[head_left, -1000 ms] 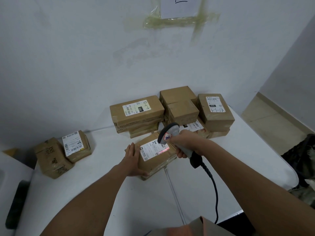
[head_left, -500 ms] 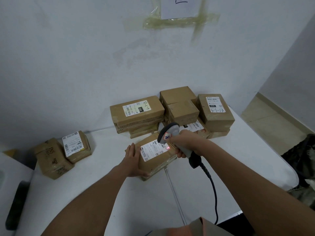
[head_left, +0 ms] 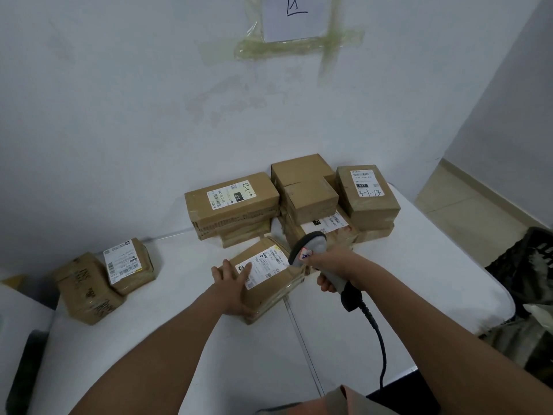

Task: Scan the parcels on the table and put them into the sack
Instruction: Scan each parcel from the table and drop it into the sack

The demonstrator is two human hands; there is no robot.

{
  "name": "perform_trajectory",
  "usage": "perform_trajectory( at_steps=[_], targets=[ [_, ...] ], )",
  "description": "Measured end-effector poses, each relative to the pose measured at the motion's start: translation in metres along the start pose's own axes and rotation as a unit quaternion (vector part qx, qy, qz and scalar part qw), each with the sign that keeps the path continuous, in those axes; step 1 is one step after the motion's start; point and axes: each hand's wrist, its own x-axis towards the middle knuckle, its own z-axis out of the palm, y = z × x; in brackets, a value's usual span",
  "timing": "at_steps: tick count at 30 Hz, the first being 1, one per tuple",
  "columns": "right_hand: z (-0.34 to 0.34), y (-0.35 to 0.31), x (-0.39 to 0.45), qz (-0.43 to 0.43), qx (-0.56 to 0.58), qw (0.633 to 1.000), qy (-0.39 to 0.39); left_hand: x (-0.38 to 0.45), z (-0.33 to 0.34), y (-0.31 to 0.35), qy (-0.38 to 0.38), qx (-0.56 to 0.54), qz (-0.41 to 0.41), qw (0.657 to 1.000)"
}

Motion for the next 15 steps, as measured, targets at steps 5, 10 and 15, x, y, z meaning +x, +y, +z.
perform_trajectory(
  at_steps=[5, 10, 15],
  targets=[
    [-0.001, 0.041, 0.003, 0.004, 0.050, 0.998, 0.028, -0.021, 0.013, 0.001, -0.006, 0.050, 0.012, 0.999],
    [-0.005, 0.080, 0.004, -0.023, 0.133, 0.988, 0.075, -0.040, 0.020, 0.015, -0.009, 0.109, 0.093, 0.990],
    [-0.027, 0.126, -0.008, -0.036, 0.194, 0.973, 0.118, -0.050, 0.022, 0.072, 0.011, 0.064, 0.149, 0.987]
  ],
)
